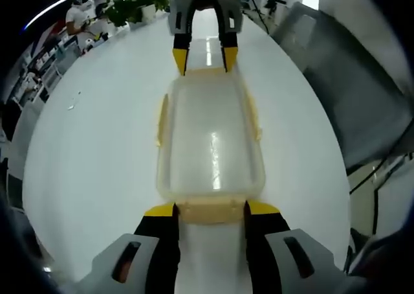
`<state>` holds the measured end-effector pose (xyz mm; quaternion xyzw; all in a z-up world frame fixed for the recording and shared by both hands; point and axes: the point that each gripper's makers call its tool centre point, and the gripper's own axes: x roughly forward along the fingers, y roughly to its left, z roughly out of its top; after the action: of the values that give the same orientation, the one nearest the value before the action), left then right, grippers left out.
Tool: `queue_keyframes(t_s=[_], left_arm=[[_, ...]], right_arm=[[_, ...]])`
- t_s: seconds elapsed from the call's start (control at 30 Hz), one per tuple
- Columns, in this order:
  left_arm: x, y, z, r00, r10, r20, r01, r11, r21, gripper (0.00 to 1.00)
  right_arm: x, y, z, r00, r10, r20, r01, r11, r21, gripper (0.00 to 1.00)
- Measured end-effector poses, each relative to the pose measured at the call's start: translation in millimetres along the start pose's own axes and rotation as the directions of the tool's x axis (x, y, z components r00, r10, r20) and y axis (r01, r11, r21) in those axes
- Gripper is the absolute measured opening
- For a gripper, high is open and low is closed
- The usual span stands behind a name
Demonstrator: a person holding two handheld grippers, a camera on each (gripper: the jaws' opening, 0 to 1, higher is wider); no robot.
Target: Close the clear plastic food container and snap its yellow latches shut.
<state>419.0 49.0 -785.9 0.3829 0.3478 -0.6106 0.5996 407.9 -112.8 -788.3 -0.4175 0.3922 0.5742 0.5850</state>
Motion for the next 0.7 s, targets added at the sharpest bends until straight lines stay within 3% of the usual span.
queue_keyframes(t_s=[0.5,0.7], left_arm=[[-33.8,-7.2,12.7,1.0,0.015,-0.017,-0.016,1.0,-0.017,0.36],[-44.7,-10.0,28.4,1.0,0.018,-0.025,-0.018,1.0,-0.022,0.36]], right_arm=[[-31.0,2.9,16.4,0.998,-0.011,0.061,0.012,1.0,-0.027,0.36],[-49.3,5.2,14.7,0.997,-0.009,0.076,0.012,0.999,-0.031,0.36]])
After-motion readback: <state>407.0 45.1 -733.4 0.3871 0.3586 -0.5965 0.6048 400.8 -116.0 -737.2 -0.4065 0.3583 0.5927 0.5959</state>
